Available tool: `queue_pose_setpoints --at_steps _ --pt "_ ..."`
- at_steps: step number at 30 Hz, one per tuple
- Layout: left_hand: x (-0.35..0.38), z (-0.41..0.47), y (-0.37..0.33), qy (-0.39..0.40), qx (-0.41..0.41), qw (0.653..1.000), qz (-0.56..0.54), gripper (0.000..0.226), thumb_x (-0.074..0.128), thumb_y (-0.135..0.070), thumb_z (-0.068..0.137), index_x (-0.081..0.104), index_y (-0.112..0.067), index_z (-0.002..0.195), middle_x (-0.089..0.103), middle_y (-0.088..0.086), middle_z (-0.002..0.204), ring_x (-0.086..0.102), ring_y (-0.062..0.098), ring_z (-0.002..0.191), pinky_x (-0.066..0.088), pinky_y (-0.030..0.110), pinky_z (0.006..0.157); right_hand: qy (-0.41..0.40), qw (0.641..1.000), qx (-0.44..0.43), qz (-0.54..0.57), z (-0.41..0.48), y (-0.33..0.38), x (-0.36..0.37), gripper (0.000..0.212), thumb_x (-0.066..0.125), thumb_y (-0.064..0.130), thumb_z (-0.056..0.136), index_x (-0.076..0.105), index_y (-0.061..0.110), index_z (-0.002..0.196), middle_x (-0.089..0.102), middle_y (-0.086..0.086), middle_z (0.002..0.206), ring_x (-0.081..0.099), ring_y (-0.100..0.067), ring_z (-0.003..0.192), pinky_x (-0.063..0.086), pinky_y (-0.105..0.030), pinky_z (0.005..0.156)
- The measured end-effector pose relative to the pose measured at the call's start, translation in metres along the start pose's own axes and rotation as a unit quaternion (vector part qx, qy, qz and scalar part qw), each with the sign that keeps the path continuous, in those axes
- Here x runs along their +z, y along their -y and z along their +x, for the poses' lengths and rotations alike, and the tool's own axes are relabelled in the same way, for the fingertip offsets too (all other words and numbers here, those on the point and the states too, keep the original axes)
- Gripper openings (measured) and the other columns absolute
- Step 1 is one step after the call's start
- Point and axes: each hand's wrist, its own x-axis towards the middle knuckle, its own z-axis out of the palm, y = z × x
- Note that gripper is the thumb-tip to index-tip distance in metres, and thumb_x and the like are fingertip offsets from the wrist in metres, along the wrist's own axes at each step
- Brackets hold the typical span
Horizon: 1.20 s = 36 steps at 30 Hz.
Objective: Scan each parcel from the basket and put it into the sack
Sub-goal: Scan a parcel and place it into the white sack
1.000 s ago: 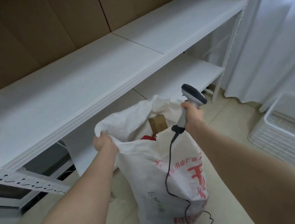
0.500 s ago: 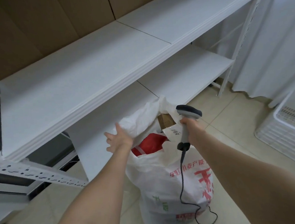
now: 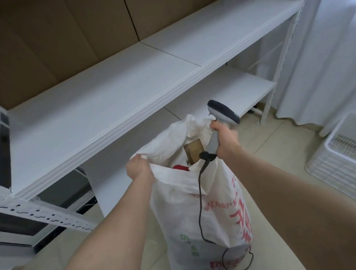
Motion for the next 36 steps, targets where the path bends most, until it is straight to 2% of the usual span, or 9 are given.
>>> queue_pose_setpoints --at_steps 5,11,15,23,26,29,32,34,36 --pt "-0.001 0.009 0.038 -0.022 0.003 0.989 0.148 0.043 0.043 -0.013 0.096 0.046 -0.015 0.14 0.048 0.012 0.14 0.048 0.034 0.125 0.04 0.036 0.105 -0.004 0.997 0.041 -0.068 0.004 -0.036 -0.011 0.044 0.071 0.022 0.081 0.051 0.007 0.117 0.059 -0.01 0.103 0.058 -0.023 0.092 0.051 -0.042 0.089" --pt "0.004 0.01 0.059 0.042 -0.071 0.952 0.296 0.047 0.053 -0.019 0.09 0.043 -0.012 0.136 0.039 0.017 0.137 0.043 0.034 0.122 0.041 0.042 0.097 -0.005 0.984 0.088 -0.156 -0.001 -0.07 -0.029 0.021 0.069 0.017 0.085 0.051 0.009 0.091 0.057 -0.009 0.091 0.059 -0.026 0.089 0.051 -0.043 0.094" --pt "0.022 0.05 0.115 0.091 -0.117 0.936 0.32 0.047 0.061 -0.023 0.074 0.051 -0.015 0.119 0.049 0.01 0.126 0.051 0.032 0.115 0.045 0.043 0.099 0.01 0.983 0.128 -0.13 0.001 -0.097 -0.035 0.02 0.07 0.021 0.086 0.057 0.009 0.096 0.061 -0.011 0.098 0.059 -0.027 0.091 0.05 -0.045 0.096" --pt "0.043 0.027 0.151 0.185 -0.234 0.908 0.295 0.045 0.049 -0.016 0.097 0.04 0.002 0.137 0.047 0.021 0.133 0.048 0.035 0.122 0.039 0.045 0.105 0.009 0.971 0.178 -0.157 0.045 -0.166 -0.042 0.03 0.071 0.025 0.085 0.056 0.008 0.106 0.057 -0.01 0.092 0.057 -0.024 0.084 0.051 -0.039 0.085" --pt "0.052 0.034 0.16 0.202 -0.255 0.886 0.33 0.051 0.052 -0.021 0.097 0.035 0.001 0.14 0.047 0.019 0.13 0.046 0.035 0.123 0.038 0.043 0.105 0.004 0.967 0.187 -0.175 0.057 -0.182 -0.043 0.036 0.072 0.026 0.083 0.058 0.006 0.11 0.059 -0.013 0.099 0.059 -0.03 0.093 0.052 -0.044 0.092" --pt "0.056 0.051 0.159 0.178 -0.229 0.863 0.413 0.061 0.056 -0.026 0.09 0.033 -0.01 0.145 0.039 0.017 0.142 0.041 0.035 0.127 0.037 0.043 0.107 0.024 0.96 0.188 -0.204 0.069 -0.185 -0.041 0.031 0.071 0.025 0.084 0.059 0.008 0.107 0.063 -0.011 0.104 0.061 -0.026 0.096 0.051 -0.042 0.094" --pt "0.056 0.058 0.139 0.154 -0.152 0.824 0.524 0.07 0.055 -0.032 0.091 0.019 -0.031 0.15 0.007 0.018 0.157 0.011 0.038 0.142 0.021 0.044 0.115 0.024 0.959 0.156 -0.235 0.069 -0.168 -0.035 0.033 0.07 0.02 0.086 0.06 0.006 0.114 0.062 -0.005 0.097 0.061 -0.021 0.091 0.049 -0.036 0.093" --pt "0.06 0.055 0.119 0.139 -0.137 0.816 0.544 0.073 0.059 -0.036 0.09 0.016 -0.04 0.149 -0.011 0.022 0.155 -0.003 0.039 0.144 0.014 0.05 0.116 0.017 0.958 0.155 -0.239 0.067 -0.151 -0.032 0.043 0.07 0.019 0.087 0.057 0.003 0.124 0.058 -0.01 0.108 0.058 -0.028 0.107 0.045 -0.042 0.103" --pt "0.062 0.049 0.104 0.124 -0.12 0.812 0.558 0.075 0.062 -0.04 0.087 0.017 -0.043 0.148 -0.019 0.022 0.154 -0.005 0.039 0.144 0.015 0.055 0.115 0.015 0.961 0.142 -0.236 0.064 -0.135 -0.031 0.041 0.069 0.015 0.088 0.056 0.002 0.124 0.055 -0.01 0.108 0.054 -0.027 0.102 0.046 -0.039 0.099"
